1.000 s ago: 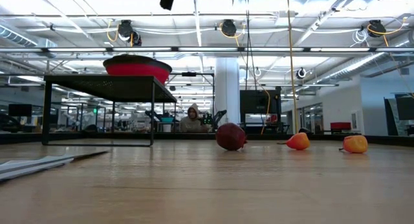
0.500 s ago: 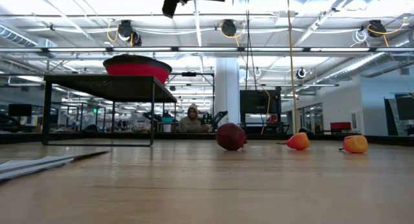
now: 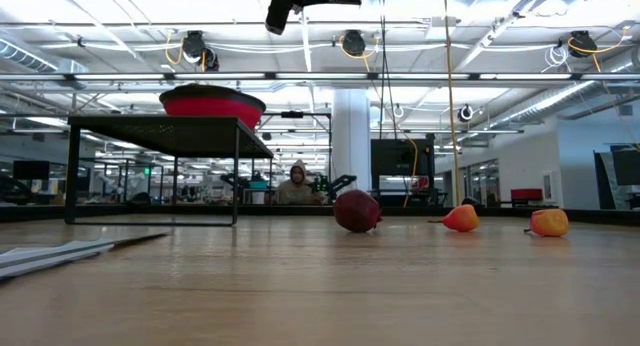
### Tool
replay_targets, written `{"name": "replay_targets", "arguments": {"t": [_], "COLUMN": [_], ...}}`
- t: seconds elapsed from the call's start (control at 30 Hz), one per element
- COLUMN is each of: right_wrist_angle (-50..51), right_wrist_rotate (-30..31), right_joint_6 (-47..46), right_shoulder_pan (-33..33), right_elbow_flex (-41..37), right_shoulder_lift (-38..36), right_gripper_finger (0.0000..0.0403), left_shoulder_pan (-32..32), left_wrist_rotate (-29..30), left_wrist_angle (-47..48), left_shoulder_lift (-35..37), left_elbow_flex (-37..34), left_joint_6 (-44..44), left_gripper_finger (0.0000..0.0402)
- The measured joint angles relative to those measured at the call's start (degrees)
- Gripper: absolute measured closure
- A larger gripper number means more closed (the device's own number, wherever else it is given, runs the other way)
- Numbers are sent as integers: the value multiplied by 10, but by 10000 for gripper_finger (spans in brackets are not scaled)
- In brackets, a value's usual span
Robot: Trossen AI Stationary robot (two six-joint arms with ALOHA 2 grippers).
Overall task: Pick & Place Fruit
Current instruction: Put the pomegranate into the red strainer bowl on the shelf
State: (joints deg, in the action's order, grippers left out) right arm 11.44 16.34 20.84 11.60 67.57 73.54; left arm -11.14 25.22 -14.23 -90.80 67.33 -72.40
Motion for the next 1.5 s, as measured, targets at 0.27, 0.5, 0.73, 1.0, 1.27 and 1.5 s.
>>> {"name": "replay_targets", "arguments": {"t": [0.27,0.5,0.73,1.0,1.27,1.5], "right_wrist_angle": [-5,-6,-9,-8,-2,29], "right_wrist_rotate": [0,-1,-1,1,11,29], "right_joint_6": [5,9,9,13,26,29], "right_shoulder_pan": [-4,-4,-2,-3,-2,-2], "right_elbow_flex": [0,1,1,1,1,1], "right_shoulder_lift": [0,4,11,11,11,11], "right_gripper_finger": [209,209,209,208,197,152], "left_shoulder_pan": [0,3,13,14,15,15], "left_wrist_rotate": [-14,-14,-47,-51,-63,-72], "left_wrist_angle": [-5,-5,0,5,8,27], "left_shoulder_lift": [0,0,0,0,0,0], "left_elbow_flex": [0,0,-1,-1,-1,-1], "left_joint_6": [8,16,18,18,23,22], "left_gripper_finger": [135,135,189,229,212,229]}}
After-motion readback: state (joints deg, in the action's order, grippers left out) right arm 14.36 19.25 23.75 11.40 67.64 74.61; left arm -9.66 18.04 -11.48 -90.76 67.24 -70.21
